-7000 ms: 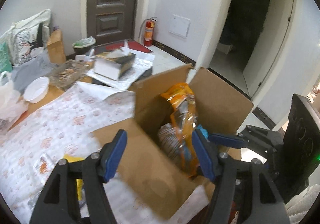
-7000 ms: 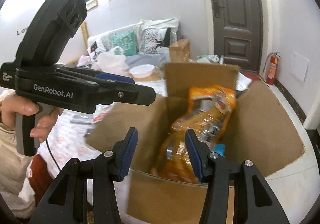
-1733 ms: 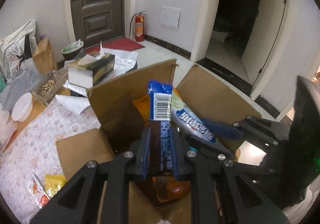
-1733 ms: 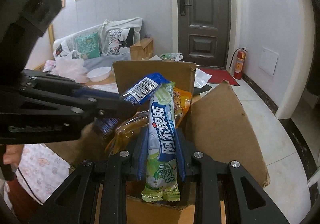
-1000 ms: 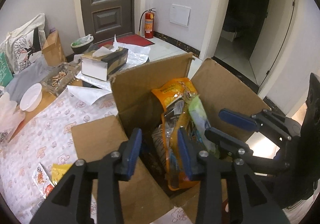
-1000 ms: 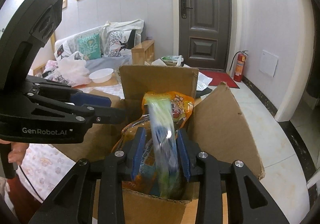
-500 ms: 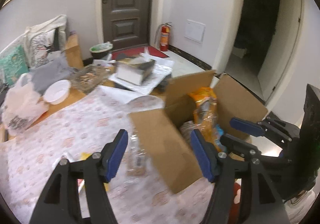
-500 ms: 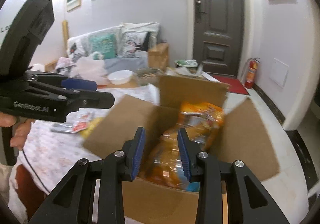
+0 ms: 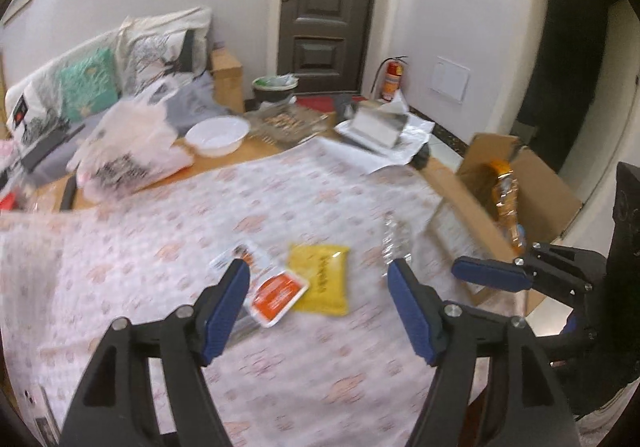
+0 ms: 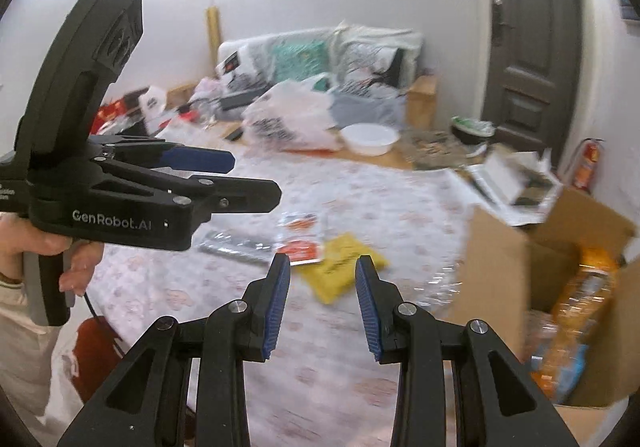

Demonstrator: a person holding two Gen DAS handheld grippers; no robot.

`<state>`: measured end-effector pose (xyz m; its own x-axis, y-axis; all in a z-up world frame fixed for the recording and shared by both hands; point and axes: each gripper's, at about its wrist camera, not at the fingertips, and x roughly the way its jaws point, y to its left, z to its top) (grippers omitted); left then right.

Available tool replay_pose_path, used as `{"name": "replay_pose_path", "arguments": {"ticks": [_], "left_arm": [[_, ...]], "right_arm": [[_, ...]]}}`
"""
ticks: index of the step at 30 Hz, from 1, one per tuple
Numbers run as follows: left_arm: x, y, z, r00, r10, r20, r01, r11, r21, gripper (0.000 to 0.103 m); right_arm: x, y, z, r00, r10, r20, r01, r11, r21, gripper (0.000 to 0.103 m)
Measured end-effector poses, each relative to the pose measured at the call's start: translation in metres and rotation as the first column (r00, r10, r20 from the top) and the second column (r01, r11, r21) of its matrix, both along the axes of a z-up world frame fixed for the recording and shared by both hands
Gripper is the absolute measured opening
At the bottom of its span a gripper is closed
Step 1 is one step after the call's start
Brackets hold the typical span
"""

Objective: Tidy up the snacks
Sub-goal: 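Move both grippers back over the bed toward the remaining snacks, then close the left gripper on the dark seaweed bar while the right gripper grasps the yellow cracker packet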

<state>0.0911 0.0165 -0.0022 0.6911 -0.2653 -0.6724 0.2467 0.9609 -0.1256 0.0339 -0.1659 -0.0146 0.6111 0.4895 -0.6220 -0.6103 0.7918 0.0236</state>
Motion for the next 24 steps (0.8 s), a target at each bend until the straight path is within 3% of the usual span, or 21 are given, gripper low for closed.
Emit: {"name": "replay_pose_path", "arguments": {"ticks": [7, 13, 19, 24], "left_arm": [[0.013, 0.056, -0.046, 0.995, 0.058, -0.084, -0.063, 0.996, -0.063, 0.069], [0.035, 0.076, -0.087, 0.984, 0.072, -0.164, -0.084, 0.994, -0.071, 0.068], [0.054, 0.098, -0.118, 0.971, 0.089, -0.222, -0.099, 0.995, -0.030, 0.068], [0.061, 0.114, -0.129, 0.970, 0.058, -0.237, -0.058, 0.998, 0.009, 0.065]], "right_arm": [[0.031, 0.051, -0.039, 0.993, 0.011, -0.121, -0.013, 1.000, -0.023, 0.039], [0.065, 0.066, -0.078, 0.979, -0.063, -0.193, 0.049, 0.996, -0.079, 0.058], [0.098, 0.072, -0.110, 0.961, -0.142, -0.237, 0.112, 0.985, -0.134, 0.065], [0.119, 0.076, -0.121, 0.953, -0.193, -0.233, 0.157, 0.974, -0.163, 0.080]]}}
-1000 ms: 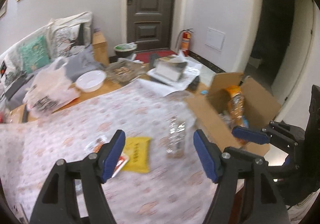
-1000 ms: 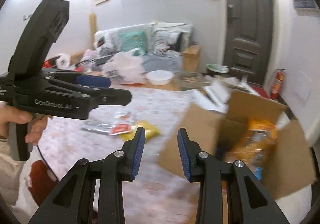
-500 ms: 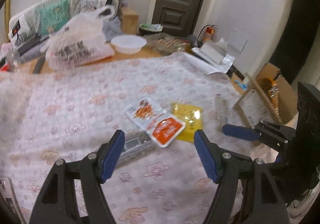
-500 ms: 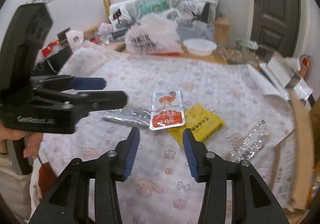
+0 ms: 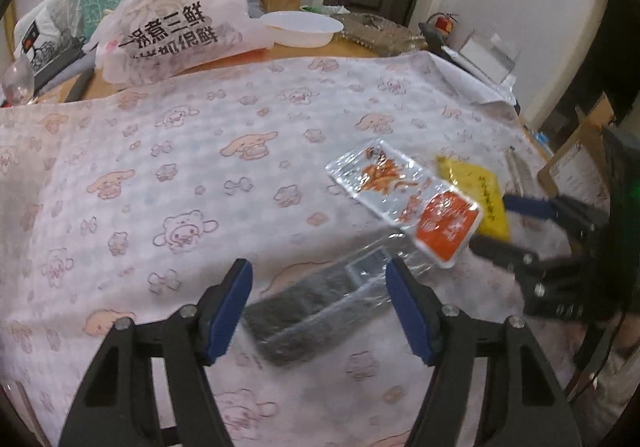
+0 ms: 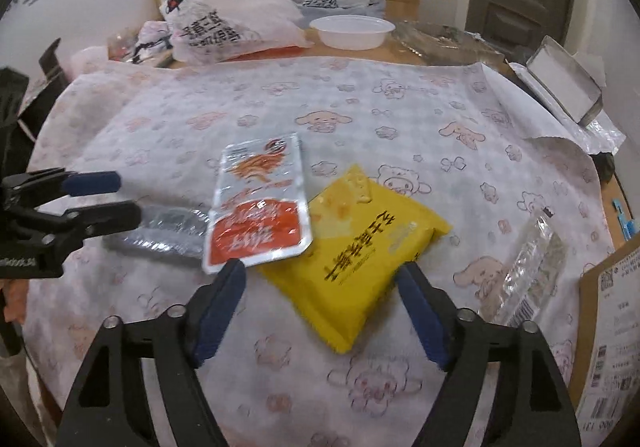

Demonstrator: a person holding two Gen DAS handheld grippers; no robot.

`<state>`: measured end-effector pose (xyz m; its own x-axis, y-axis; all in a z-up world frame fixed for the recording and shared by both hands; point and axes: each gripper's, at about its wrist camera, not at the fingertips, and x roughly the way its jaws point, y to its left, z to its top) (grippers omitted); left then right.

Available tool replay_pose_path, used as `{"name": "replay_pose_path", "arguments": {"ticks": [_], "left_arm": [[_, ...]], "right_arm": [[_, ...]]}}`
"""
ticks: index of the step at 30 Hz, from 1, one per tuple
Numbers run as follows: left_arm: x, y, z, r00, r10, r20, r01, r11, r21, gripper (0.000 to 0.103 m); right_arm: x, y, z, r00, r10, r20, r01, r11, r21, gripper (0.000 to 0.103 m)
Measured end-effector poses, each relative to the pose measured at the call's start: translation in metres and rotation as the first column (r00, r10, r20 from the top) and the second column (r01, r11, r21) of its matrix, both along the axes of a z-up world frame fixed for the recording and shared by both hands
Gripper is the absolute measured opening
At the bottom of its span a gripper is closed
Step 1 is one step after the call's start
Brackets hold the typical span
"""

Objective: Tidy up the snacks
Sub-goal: 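Close the left gripper on the dark seaweed bar while the right gripper grasps the yellow cracker packet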

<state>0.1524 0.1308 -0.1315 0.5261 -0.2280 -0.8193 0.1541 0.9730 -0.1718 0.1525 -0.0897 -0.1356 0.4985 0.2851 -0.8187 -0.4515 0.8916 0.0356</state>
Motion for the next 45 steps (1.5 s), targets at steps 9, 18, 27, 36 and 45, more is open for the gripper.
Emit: {"name": "replay_pose_path", "arguments": {"ticks": [9, 18, 27, 36, 45], "left_arm": [[0.002, -0.002, -0.011, 0.997, -0.077, -0.019, 0.076, 0.997, -0.028, 0.059], [-0.004, -0.001, -0.012, 0.996, -0.084, -0.015, 0.084, 0.996, -0.021, 0.052], [-0.033, -0.015, -0.012, 0.987, -0.157, -0.026, 0.158, 0.987, 0.017, 0.052], [-0.043, -0.033, -0.014, 0.991, -0.136, 0.014, 0.134, 0.986, 0.101, 0.045], [-0.028, -0.042, -0.016, 0.993, -0.113, 0.047, 0.107, 0.988, 0.111, 0.044]], "right_arm": [[0.011, 0.024, -0.007, 0.999, 0.027, 0.035, -0.024, 0.996, -0.088, 0.094], [0.011, 0.020, -0.011, 0.998, 0.044, 0.052, -0.038, 0.993, -0.111, 0.084], [-0.026, -0.006, -0.007, 0.980, 0.197, -0.005, -0.196, 0.974, -0.109, 0.084], [-0.025, -0.015, -0.010, 0.998, 0.058, -0.019, -0.059, 0.997, -0.055, 0.085], [-0.016, -0.015, -0.012, 0.999, -0.028, 0.030, 0.030, 0.999, -0.046, 0.069]]}}
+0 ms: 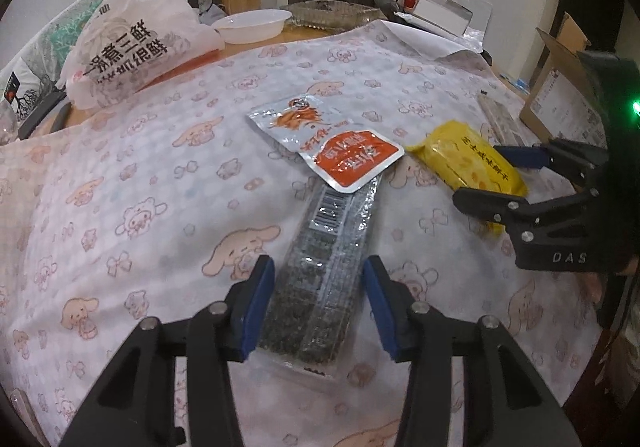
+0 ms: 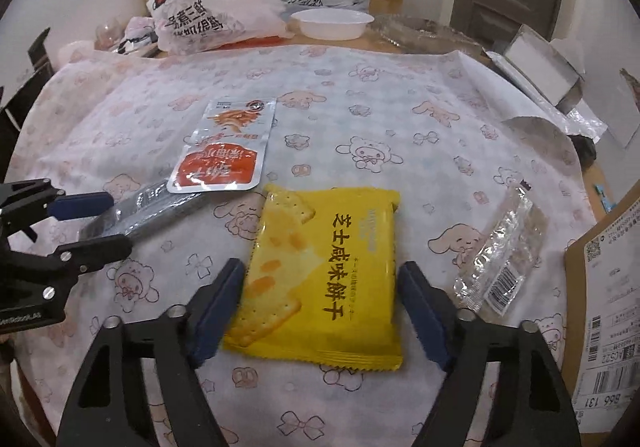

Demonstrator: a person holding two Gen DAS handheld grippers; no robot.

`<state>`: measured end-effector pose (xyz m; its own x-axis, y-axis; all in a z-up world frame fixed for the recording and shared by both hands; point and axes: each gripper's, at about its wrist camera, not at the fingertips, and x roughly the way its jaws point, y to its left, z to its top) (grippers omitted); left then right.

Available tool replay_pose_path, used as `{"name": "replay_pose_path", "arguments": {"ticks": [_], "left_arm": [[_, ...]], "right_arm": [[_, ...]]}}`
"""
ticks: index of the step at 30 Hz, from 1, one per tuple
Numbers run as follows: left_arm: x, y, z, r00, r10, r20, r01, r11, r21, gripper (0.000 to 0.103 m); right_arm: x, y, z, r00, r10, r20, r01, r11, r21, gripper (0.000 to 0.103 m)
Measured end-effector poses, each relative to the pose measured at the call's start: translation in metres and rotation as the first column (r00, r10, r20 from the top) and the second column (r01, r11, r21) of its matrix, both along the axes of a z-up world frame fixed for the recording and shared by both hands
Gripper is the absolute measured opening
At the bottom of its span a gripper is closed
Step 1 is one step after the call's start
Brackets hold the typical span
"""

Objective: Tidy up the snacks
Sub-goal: 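Close the left gripper on the dark seaweed bar while the right gripper grasps the yellow cracker packet, then carry both packets into the box and open both grippers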

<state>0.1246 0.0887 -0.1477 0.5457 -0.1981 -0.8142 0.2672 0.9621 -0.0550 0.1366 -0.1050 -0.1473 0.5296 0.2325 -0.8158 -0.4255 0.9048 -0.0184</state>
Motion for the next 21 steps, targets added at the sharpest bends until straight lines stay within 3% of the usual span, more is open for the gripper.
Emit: {"name": "replay_pose_path", "arguments": {"ticks": [6, 8, 10, 21], "left_arm": [[0.014, -0.008, -0.001, 1.000, -0.006, -0.006, 0.006, 1.000, -0.017, 0.049], [0.019, -0.013, -0.003, 1.000, 0.001, 0.014, -0.001, 1.000, 0.021, 0.049], [0.019, -0.016, -0.003, 1.000, -0.005, 0.024, 0.005, 1.000, 0.023, 0.041], [-0.002, -0.011, 0.003, 1.000, 0.026, 0.004, -0.026, 1.000, 0.005, 0.039]], "right_arm": [[-0.001, 0.000, 0.001, 1.000, 0.010, 0.001, -0.010, 1.000, -0.004, 0.068], [-0.001, -0.001, 0.000, 1.000, 0.016, 0.001, -0.016, 1.000, -0.003, 0.067], [-0.002, -0.001, 0.001, 1.000, 0.023, 0.003, -0.023, 1.000, -0.005, 0.066], [-0.018, -0.005, 0.010, 0.998, 0.052, 0.023, -0.053, 0.998, 0.019, 0.065]]}}
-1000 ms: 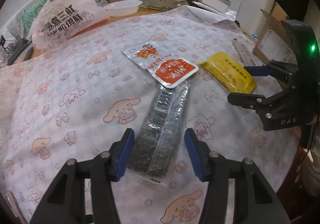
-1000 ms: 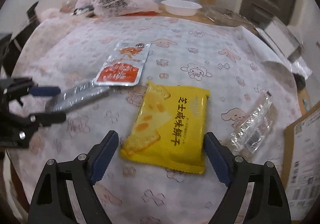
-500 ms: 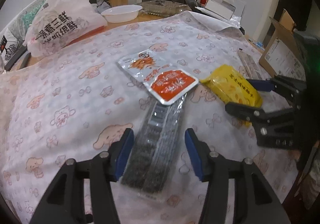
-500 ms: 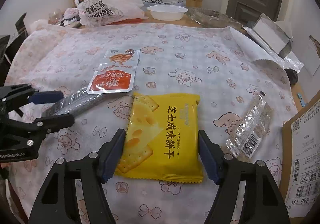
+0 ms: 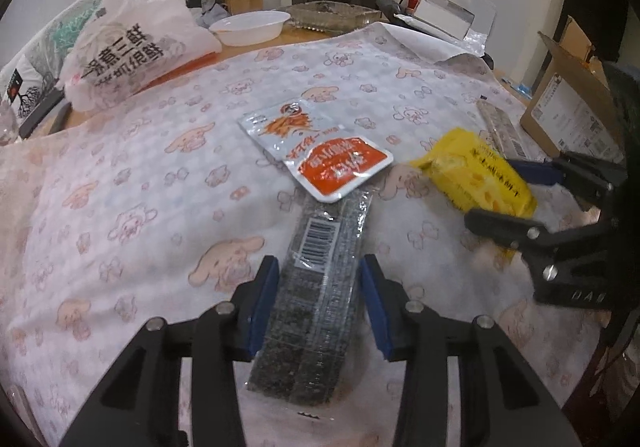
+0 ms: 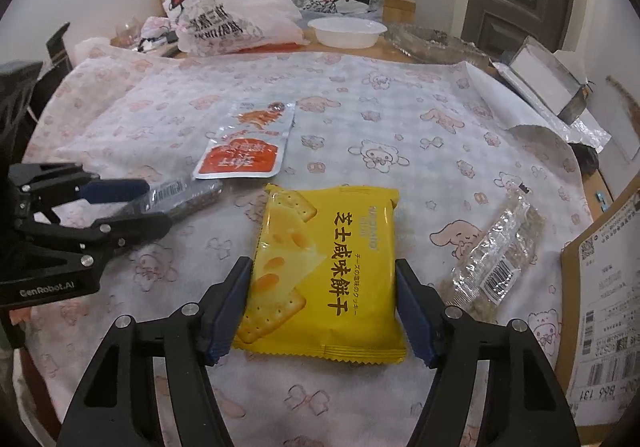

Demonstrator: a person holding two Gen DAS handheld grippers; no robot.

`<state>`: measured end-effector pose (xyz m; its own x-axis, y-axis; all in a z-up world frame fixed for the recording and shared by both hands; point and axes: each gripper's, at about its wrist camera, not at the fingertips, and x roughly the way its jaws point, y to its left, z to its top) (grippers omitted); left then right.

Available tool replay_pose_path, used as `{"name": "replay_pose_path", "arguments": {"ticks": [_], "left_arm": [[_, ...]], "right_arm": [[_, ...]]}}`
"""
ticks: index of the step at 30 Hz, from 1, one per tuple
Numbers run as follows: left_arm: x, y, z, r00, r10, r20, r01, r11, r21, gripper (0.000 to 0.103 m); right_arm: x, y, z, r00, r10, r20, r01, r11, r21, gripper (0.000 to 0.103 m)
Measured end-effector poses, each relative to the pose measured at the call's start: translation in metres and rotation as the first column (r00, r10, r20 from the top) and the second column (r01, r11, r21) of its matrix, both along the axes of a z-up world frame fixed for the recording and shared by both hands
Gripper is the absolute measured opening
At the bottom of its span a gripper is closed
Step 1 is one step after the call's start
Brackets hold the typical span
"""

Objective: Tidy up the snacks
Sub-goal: 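Carry both packets into the box and open both grippers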

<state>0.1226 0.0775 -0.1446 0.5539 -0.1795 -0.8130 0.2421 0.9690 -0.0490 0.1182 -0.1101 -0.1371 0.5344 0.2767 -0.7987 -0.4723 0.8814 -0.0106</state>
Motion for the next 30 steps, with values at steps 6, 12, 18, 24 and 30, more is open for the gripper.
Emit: {"name": "replay_pose_path", "arguments": {"ticks": [6, 12, 18, 24, 30], "left_arm": [[-0.030, 0.009, 0.023, 0.998, 0.039, 0.042, -0.038, 0.999, -0.011, 0.039], [-0.065, 0.011, 0.065, 0.990, 0.072, 0.122, -0.070, 0.997, -0.015, 0.039], [-0.083, -0.010, 0.121, 0.972, 0.078, 0.220, -0.072, 0.997, -0.034, 0.039], [-0.083, -0.061, 0.175, 0.950, 0.027, 0.311, -0.003, 0.997, -0.077, 0.039], [-0.057, -0.152, 0.206, 0.935, -0.113, 0.337, 0.160, 0.980, -0.116, 0.039]], "right_arm": [[-0.022, 0.000, 0.029, 0.998, 0.036, 0.049, -0.038, 0.998, 0.042, 0.065], [-0.053, 0.001, 0.068, 0.988, 0.093, 0.126, -0.105, 0.991, 0.086, 0.066], [-0.078, -0.020, 0.117, 0.967, 0.105, 0.230, -0.139, 0.981, 0.135, 0.066], [-0.088, -0.081, 0.159, 0.944, 0.026, 0.329, -0.089, 0.980, 0.178, 0.066], [-0.082, -0.167, 0.166, 0.934, -0.107, 0.341, 0.036, 0.978, 0.207, 0.066]]}}
